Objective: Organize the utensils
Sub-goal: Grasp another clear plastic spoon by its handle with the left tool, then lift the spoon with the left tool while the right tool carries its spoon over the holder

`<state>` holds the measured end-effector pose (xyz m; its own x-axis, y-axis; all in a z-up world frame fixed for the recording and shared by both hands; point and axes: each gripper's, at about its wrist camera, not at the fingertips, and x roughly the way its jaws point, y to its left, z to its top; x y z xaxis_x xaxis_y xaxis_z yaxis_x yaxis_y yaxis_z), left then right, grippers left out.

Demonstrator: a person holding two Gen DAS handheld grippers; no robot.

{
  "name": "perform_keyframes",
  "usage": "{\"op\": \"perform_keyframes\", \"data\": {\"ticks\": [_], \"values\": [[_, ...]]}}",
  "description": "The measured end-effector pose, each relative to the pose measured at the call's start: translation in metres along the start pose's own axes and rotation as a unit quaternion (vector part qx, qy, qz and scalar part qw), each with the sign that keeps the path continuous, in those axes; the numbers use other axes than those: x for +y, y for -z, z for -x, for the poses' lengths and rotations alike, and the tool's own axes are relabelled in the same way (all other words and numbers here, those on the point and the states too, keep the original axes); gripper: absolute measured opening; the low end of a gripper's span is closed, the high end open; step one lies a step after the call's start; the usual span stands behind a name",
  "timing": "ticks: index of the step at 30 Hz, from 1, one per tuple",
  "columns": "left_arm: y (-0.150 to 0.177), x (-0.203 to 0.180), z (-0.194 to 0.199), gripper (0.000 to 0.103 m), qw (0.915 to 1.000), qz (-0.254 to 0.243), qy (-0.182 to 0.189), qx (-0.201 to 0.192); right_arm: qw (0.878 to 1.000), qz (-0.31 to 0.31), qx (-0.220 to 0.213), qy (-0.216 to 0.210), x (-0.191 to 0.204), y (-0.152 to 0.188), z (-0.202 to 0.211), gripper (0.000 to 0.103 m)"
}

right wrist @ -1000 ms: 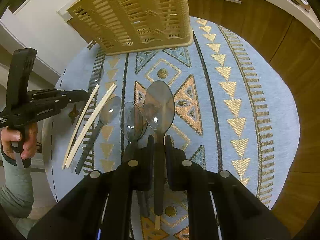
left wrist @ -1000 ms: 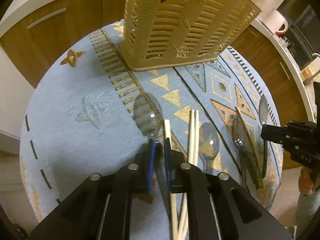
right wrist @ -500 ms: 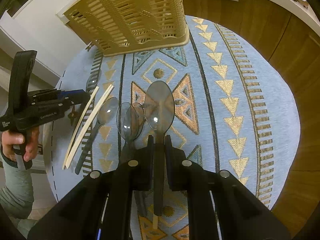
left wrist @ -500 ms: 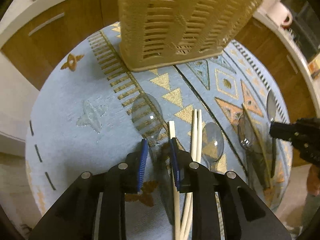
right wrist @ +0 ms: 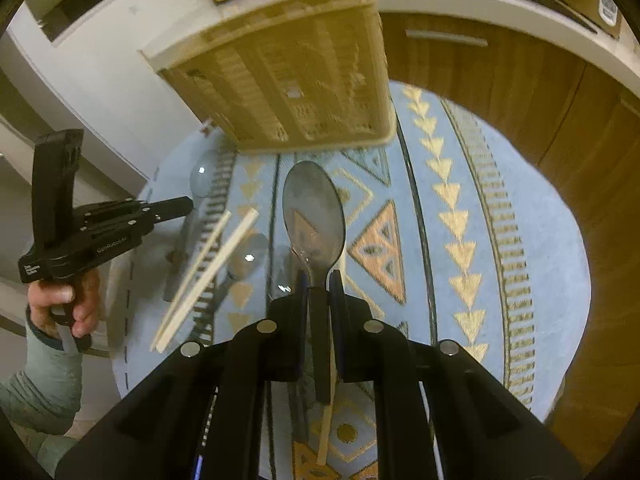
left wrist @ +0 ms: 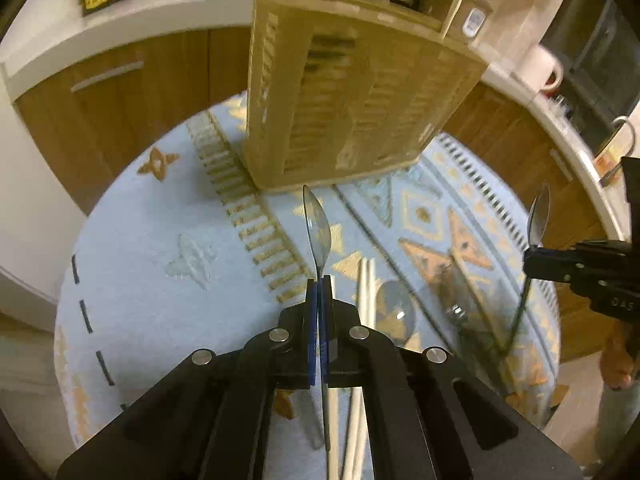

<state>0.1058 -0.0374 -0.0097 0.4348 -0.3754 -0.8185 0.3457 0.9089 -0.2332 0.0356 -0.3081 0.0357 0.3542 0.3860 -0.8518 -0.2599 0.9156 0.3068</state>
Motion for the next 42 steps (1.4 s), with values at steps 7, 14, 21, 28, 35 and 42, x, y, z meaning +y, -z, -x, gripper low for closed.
{"op": "perform_keyframes", "data": {"ticks": [7, 14, 21, 28, 35, 42], "values": [[-0.001, -0.006, 0.04, 0.0, 0.9973, -0.011, 0.012, -0.072, 0.998, 0.017, -0.051, -0.015, 0.012, -0.01, 0.022, 0.003], [-0.014, -0.022, 0.081, 0.0, 0.9858, -0.013, 0.015, -0.167, 0.994, 0.017, -0.102, -0.033, 0.017, -0.023, 0.044, 0.002], [-0.039, -0.033, 0.129, 0.0, 0.9567, -0.023, 0.004, -0.29, 0.985, 0.018, -0.165, -0.041, 0.024, -0.049, 0.082, 0.002], [-0.069, -0.044, 0.144, 0.0, 0.9057, -0.029, -0.022, -0.422, 0.969, 0.03, -0.245, -0.021, 0.035, -0.092, 0.117, 0.002], [-0.098, -0.029, 0.121, 0.0, 0.8866, -0.01, 0.011, -0.462, 0.956, 0.038, -0.289, 0.042, 0.038, -0.128, 0.119, 0.002], [-0.109, -0.027, 0.082, 0.0, 0.8875, -0.016, -0.019, -0.46, 0.957, 0.025, -0.274, 0.094, 0.027, -0.146, 0.085, 0.002]]}}
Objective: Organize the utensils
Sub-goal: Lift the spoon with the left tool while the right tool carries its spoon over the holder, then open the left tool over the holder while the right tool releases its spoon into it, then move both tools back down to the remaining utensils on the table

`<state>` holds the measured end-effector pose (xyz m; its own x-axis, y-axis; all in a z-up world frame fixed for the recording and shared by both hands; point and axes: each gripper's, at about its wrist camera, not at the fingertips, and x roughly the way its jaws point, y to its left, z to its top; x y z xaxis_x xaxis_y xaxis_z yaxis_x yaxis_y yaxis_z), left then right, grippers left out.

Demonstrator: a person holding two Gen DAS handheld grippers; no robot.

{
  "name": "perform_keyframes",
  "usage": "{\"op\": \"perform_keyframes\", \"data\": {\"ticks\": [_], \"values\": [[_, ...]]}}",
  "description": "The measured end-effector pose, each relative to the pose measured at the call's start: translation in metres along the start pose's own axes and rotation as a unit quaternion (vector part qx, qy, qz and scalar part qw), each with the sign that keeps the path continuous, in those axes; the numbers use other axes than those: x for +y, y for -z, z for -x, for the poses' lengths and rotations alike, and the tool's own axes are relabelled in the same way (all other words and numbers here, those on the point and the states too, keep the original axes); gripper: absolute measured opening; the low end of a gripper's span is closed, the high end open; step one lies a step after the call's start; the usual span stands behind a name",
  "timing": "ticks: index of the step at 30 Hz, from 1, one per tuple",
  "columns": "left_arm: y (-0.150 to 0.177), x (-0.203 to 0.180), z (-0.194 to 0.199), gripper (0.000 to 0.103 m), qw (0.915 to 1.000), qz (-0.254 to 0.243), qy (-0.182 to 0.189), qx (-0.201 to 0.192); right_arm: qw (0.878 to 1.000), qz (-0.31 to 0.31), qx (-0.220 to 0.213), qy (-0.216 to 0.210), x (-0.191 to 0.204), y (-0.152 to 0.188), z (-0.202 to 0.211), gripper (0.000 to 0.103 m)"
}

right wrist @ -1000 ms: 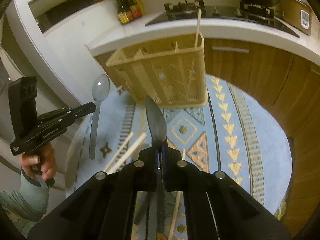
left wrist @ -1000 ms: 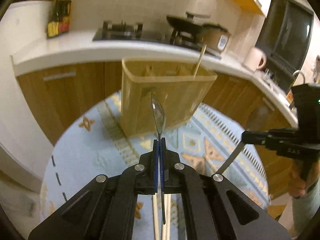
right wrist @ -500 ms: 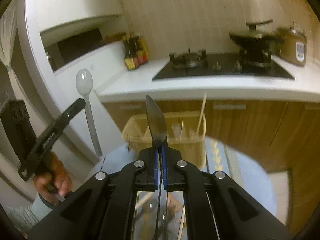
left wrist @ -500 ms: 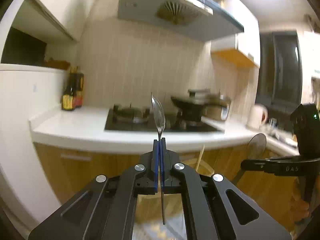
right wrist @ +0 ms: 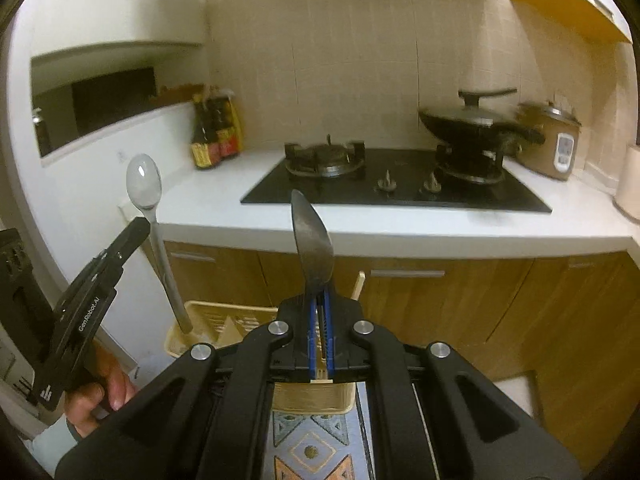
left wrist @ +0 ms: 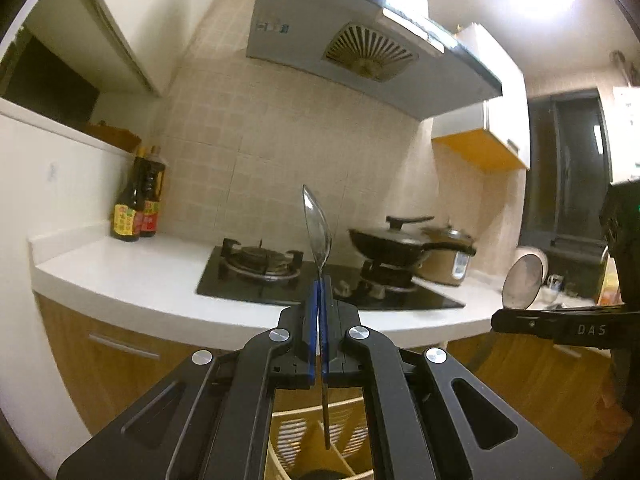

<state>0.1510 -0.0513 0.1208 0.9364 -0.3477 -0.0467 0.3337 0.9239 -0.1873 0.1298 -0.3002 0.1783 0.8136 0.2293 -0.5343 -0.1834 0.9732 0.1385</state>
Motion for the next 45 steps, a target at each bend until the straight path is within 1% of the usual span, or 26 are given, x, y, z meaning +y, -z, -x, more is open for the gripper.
{"op": "perform_keyframes", "data": {"ticks": [3, 6, 11, 14, 15, 16, 17, 19, 21, 23, 25, 27, 28, 30, 33, 34, 37, 39, 41, 43, 44, 45], "values": [[0.012, 0.001, -0.009, 0.0, 0.9999, -0.003, -0.004, 0.011, 1.0, -0.009, 0.021, 0.0, -0.004, 0.007, -0.02, 0.002], [0.02, 0.001, -0.011, 0.0, 0.9998, -0.01, -0.006, 0.015, 1.0, -0.016, 0.026, 0.0, -0.005, 0.012, -0.029, 0.002], [0.026, 0.004, -0.013, 0.0, 0.9995, -0.009, 0.002, 0.029, 0.999, -0.026, 0.041, -0.002, -0.008, 0.016, -0.037, 0.002], [0.029, 0.003, -0.011, 0.001, 0.9993, -0.013, 0.005, 0.034, 0.998, -0.029, 0.06, -0.013, -0.009, 0.018, -0.043, 0.003], [0.029, 0.004, -0.009, 0.003, 0.9992, -0.012, 0.008, 0.036, 0.997, -0.032, 0.064, -0.017, -0.009, 0.02, -0.044, 0.004], [0.03, 0.005, -0.008, 0.011, 0.999, -0.008, 0.013, 0.041, 0.997, -0.035, 0.068, -0.02, -0.01, 0.022, -0.043, 0.005], [0.03, 0.005, -0.007, 0.014, 0.999, -0.007, 0.013, 0.043, 0.997, -0.035, 0.069, -0.021, -0.01, 0.022, -0.042, 0.007], [0.029, 0.007, -0.002, 0.015, 0.9988, -0.004, 0.011, 0.048, 0.997, -0.036, 0.072, -0.021, -0.011, 0.024, -0.04, 0.009], [0.027, 0.01, 0.003, 0.018, 0.9984, -0.001, 0.012, 0.056, 0.996, -0.041, 0.073, -0.025, -0.012, 0.026, -0.035, 0.015], [0.024, 0.012, 0.014, 0.022, 0.9984, -0.008, 0.01, 0.055, 0.996, -0.042, 0.07, -0.023, -0.012, 0.029, -0.027, 0.017], [0.021, 0.014, 0.024, 0.032, 0.9983, -0.009, 0.011, 0.056, 0.997, -0.044, 0.066, -0.023, -0.013, 0.032, -0.018, 0.026], [0.017, 0.019, 0.034, 0.034, 0.998, 0.001, 0.016, 0.062, 0.997, -0.047, 0.061, -0.024, -0.013, 0.033, -0.01, 0.051], [0.015, 0.02, 0.038, 0.035, 0.9977, 0.006, 0.021, 0.065, 0.997, -0.046, 0.055, -0.023, -0.012, 0.034, -0.004, 0.052], [0.009, 0.024, 0.046, 0.038, 0.9964, 0.015, 0.029, 0.078, 0.998, -0.041, 0.051, -0.018, -0.009, 0.035, 0.007, 0.052], [0.002, 0.027, 0.058, 0.039, 0.9947, 0.023, 0.035, 0.094, 0.998, -0.045, 0.051, -0.017, -0.007, 0.036, 0.022, 0.052], [0.0, 0.027, 0.062, 0.039, 0.9939, 0.027, 0.039, 0.1, 0.997, -0.046, 0.051, -0.019, -0.007, 0.036, 0.026, 0.052], [-0.006, 0.031, 0.074, 0.042, 0.9889, 0.061, 0.079, 0.11, 0.997, -0.044, 0.06, -0.013, -0.003, 0.039, 0.039, 0.052], [-0.01, 0.029, 0.081, 0.042, 0.987, 0.064, 0.085, 0.12, 0.997, -0.039, 0.07, -0.01, 0.0, 0.044, 0.047, 0.052], [-0.01, 0.027, 0.083, 0.042, 0.9841, 0.062, 0.085, 0.143, 0.996, -0.031, 0.083, -0.008, 0.002, 0.051, 0.05, 0.052], [-0.003, 0.024, 0.082, 0.042, 0.9753, 0.065, 0.09, 0.191, 0.995, -0.023, 0.102, -0.006, 0.004, 0.062, 0.05, 0.052], [0.001, 0.024, 0.08, 0.042, 0.9716, 0.065, 0.091, 0.209, 0.993, -0.022, 0.113, -0.006, 0.005, 0.067, 0.048, 0.052], [0.009, 0.023, 0.078, 0.042, 0.9652, 0.062, 0.089, 0.238, 0.991, -0.023, 0.129, -0.009, 0.005, 0.074, 0.045, 0.052]]}}
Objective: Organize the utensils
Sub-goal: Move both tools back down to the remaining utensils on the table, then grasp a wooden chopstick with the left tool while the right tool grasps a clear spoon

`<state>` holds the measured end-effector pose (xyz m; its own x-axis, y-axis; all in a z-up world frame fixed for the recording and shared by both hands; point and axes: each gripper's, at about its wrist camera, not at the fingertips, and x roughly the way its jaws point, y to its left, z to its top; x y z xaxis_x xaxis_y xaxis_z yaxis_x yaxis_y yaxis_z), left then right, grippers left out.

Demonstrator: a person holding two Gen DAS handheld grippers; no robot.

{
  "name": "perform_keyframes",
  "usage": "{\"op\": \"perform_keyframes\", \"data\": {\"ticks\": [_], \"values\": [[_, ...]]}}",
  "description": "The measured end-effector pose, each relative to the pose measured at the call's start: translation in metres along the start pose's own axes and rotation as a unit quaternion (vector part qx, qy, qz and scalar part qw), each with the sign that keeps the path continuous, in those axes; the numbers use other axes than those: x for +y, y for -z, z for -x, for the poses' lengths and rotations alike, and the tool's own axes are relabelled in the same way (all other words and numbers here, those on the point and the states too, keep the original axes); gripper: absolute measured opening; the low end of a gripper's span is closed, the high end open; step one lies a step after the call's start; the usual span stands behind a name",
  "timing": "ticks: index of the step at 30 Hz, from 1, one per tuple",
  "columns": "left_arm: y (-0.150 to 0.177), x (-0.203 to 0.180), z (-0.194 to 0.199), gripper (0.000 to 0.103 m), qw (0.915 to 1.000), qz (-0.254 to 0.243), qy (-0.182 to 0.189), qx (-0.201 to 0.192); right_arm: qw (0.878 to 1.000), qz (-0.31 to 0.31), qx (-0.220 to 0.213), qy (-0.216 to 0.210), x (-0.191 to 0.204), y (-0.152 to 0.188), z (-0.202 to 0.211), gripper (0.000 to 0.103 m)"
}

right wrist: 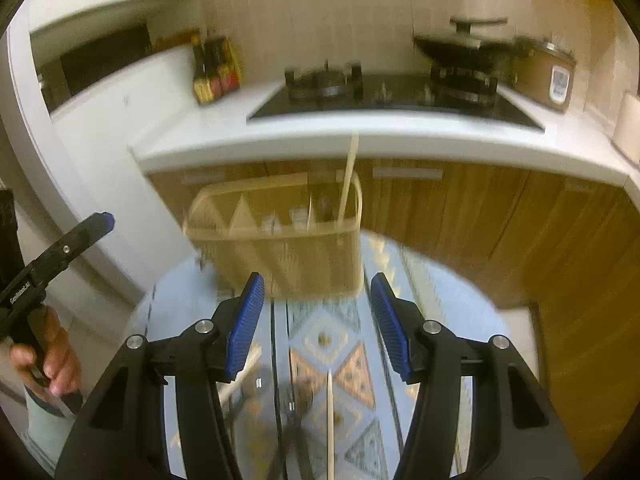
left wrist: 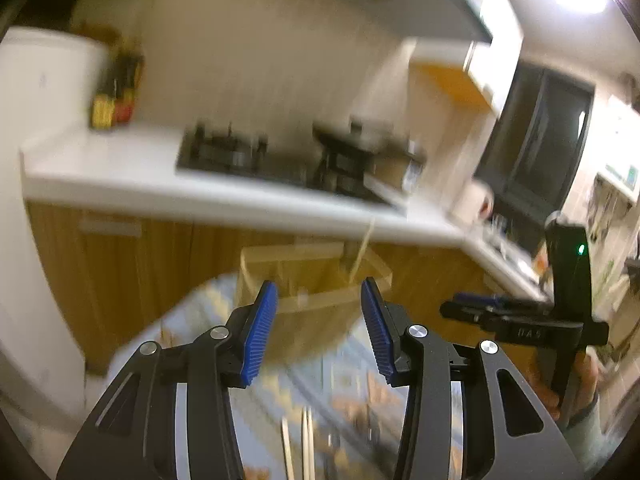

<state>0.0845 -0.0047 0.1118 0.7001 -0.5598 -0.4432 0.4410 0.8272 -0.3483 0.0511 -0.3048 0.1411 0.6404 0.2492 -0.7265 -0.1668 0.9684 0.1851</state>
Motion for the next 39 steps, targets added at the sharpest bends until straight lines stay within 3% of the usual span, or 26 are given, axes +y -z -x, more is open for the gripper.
{"op": "perform_keyframes", "data": {"ticks": [4, 5, 9, 14, 22, 26, 35, 37, 39], "values": [[0.031, 0.005, -0.027, 0.042, 0.9934, -0.004, -0.028, 0.111, 0.997, -0.005, 0.074, -0.025, 0.0, 0.03, -0.028, 0.05], [0.039, 0.009, -0.032, 0.042, 0.9908, -0.003, -0.029, 0.132, 0.995, -0.009, 0.095, -0.033, -0.001, 0.038, -0.036, 0.045], [0.08, 0.027, -0.062, 0.04, 0.972, 0.019, -0.015, 0.234, 0.983, -0.034, 0.169, -0.069, -0.004, 0.072, -0.067, 0.034], [0.116, 0.036, -0.083, 0.014, 0.9543, 0.012, -0.014, 0.298, 0.973, -0.018, 0.218, -0.069, 0.005, 0.103, -0.086, 0.029], [0.122, 0.039, -0.098, 0.012, 0.9456, -0.005, -0.032, 0.324, 0.968, 0.024, 0.242, -0.055, 0.017, 0.122, -0.095, 0.029], [0.122, 0.027, -0.107, 0.012, 0.9394, -0.034, -0.046, 0.338, 0.966, 0.038, 0.252, -0.051, 0.018, 0.128, -0.101, 0.022], [0.121, 0.004, -0.126, 0.012, 0.9153, -0.12, -0.075, 0.377, 0.963, 0.069, 0.257, -0.038, 0.023, 0.132, -0.109, 0.02], [0.124, -0.002, -0.127, 0.007, 0.9084, -0.153, -0.093, 0.378, 0.962, 0.077, 0.261, -0.035, 0.025, 0.132, -0.111, 0.02], [0.125, -0.004, -0.129, 0.007, 0.9077, -0.16, -0.093, 0.377, 0.96, 0.085, 0.264, -0.027, 0.025, 0.131, -0.114, 0.015]]}}
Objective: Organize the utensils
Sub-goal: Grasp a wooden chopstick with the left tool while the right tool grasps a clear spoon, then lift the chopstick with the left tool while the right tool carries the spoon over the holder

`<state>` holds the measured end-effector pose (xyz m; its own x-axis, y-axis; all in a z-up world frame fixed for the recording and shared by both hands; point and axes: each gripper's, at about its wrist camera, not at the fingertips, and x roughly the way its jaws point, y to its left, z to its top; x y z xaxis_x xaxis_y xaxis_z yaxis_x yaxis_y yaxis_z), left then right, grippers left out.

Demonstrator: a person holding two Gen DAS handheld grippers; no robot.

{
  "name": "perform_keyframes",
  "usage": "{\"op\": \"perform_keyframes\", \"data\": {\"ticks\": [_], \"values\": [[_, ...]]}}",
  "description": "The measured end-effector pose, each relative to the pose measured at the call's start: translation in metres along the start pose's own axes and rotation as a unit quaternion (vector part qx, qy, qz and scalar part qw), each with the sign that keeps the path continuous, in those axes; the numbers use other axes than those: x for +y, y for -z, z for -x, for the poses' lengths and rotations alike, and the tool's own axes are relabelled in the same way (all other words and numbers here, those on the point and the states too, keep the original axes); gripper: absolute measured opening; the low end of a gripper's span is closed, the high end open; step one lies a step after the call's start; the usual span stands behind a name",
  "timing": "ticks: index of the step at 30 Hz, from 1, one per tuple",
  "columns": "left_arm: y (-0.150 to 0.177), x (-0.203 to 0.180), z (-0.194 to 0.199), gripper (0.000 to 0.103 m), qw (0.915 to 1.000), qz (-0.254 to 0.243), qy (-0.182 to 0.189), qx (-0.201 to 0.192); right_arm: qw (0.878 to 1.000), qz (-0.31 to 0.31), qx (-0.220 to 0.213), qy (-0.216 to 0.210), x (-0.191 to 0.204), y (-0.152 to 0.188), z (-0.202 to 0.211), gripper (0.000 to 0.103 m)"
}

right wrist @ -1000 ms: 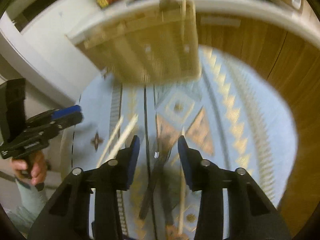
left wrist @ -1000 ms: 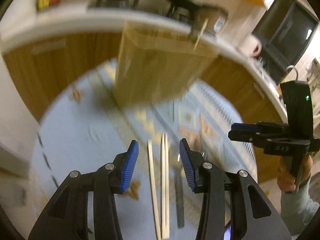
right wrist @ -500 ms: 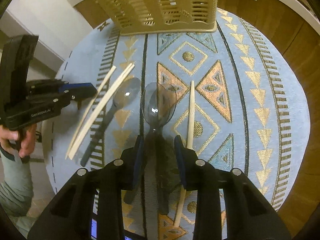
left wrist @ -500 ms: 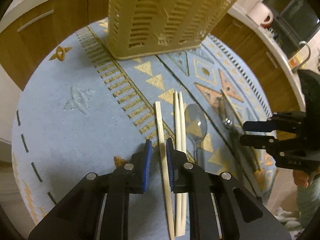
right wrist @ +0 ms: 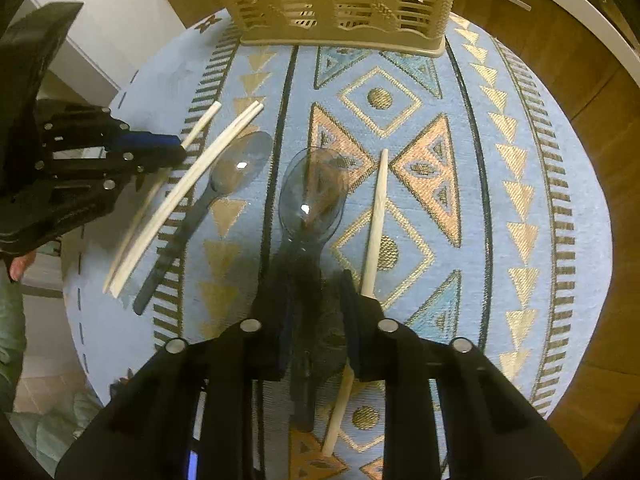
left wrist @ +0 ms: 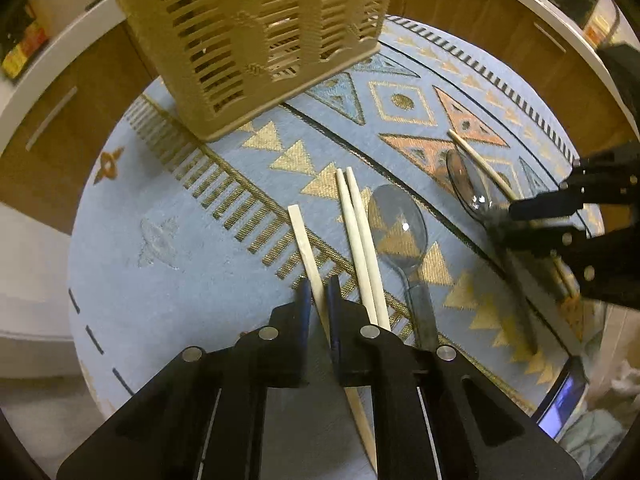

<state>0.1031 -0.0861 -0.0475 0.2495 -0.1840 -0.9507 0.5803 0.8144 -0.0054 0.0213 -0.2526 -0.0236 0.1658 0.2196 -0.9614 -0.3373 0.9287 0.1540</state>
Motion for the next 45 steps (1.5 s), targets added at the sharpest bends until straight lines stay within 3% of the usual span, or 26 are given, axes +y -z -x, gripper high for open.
{"op": "perform_keyframes", "data": {"ticks": [4, 9, 17, 23, 27, 32, 37, 42, 45], "values": [[-0.001, 0.007, 0.0, 0.007, 0.9997, 0.023, 0.013, 0.0, 1.0, -0.007, 0.01, 0.0, -0.002, -0.004, -0.002, 0.015], [-0.008, 0.006, -0.002, 0.01, 0.9996, 0.014, 0.013, 0.02, 0.999, 0.008, 0.032, 0.017, 0.006, -0.014, -0.008, 0.015], [-0.018, -0.014, -0.008, 0.007, 0.9978, -0.039, -0.03, 0.045, 0.998, 0.016, 0.043, 0.037, 0.018, -0.025, -0.014, 0.01], [-0.007, -0.017, 0.0, 0.004, 0.9995, -0.014, -0.027, -0.012, 1.0, -0.001, 0.013, 0.01, 0.012, -0.022, -0.006, 0.009], [0.006, 0.0, 0.014, 0.004, 0.9973, 0.038, 0.024, -0.057, 1.0, -0.002, -0.015, -0.006, 0.015, -0.015, 0.006, 0.009], [0.015, 0.008, 0.042, 0.004, 0.99, 0.068, 0.041, -0.117, 0.998, -0.005, -0.054, -0.029, 0.011, -0.014, 0.026, 0.009], [0.024, 0.003, 0.088, 0.004, 0.9723, 0.077, 0.05, -0.215, 0.993, 0.004, -0.11, -0.05, 0.007, -0.008, 0.049, 0.009], [0.021, 0.004, 0.145, 0.004, 0.9388, 0.085, 0.061, -0.328, 0.98, 0.011, -0.188, -0.062, 0.006, -0.014, 0.09, 0.009], [0.006, 0.003, 0.172, 0.004, 0.9127, 0.096, 0.065, -0.392, 0.97, 0.007, -0.235, -0.066, 0.001, -0.022, 0.115, 0.009]]}}
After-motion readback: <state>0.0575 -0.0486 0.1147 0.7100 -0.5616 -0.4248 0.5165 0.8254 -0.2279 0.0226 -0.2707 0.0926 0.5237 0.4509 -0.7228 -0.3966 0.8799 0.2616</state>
